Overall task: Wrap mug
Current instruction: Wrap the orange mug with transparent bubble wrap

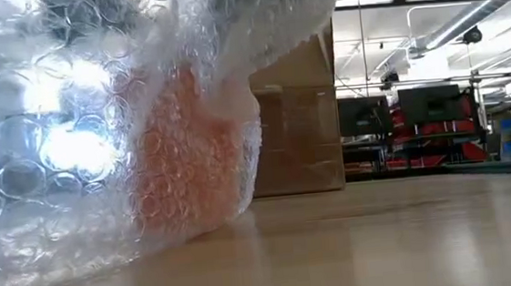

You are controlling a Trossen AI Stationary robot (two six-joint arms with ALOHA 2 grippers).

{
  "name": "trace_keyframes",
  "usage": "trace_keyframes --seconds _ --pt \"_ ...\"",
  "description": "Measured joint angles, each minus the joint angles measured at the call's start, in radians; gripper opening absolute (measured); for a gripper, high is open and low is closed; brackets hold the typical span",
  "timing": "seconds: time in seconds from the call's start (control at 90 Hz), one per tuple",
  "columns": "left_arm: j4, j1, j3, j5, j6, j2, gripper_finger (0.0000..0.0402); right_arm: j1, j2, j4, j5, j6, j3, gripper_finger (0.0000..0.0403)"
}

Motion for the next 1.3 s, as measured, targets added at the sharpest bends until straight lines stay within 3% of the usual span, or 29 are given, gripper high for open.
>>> trace_keyframes --seconds 0.278,0.5,0.644,0.767,0.867,0.933,1.1,1.3 --pt "0.046 0.071 0.0 0.143 0.014 0.167 0.0075 0.0 0.004 -0.025 -0.009 0.032 -0.003 0.0" --pt "0.048 0.072 0.003 0.17 0.029 0.175 0.0075 -0.002 -0.066 -0.071 0.011 0.037 0.044 0.0001" --pt "0.044 0.072 0.001 0.178 0.031 0.171 0.0075 -0.002 -0.078 -0.28 0.012 0.085 0.164 0.0001" --pt "0.044 0.071 0.001 0.188 0.03 0.171 0.0075 0.002 -0.091 -0.61 -0.016 0.143 0.268 0.0001" --pt "0.032 0.067 -0.003 0.198 0.029 0.175 0.0075 0.024 -0.087 -0.881 -0.049 0.234 0.274 0.0" --pt "0.034 0.067 -0.003 0.198 0.029 0.175 0.0075 0.054 -0.085 -0.959 -0.049 0.303 0.245 0.0" --pt "0.038 0.066 -0.003 0.197 0.029 0.175 0.0075 0.12 -0.067 -0.736 -0.049 0.317 0.154 0.0" --pt "0.065 0.067 -0.003 0.192 0.029 0.175 0.0075 0.111 -0.064 -0.257 -0.031 0.157 0.109 0.0"
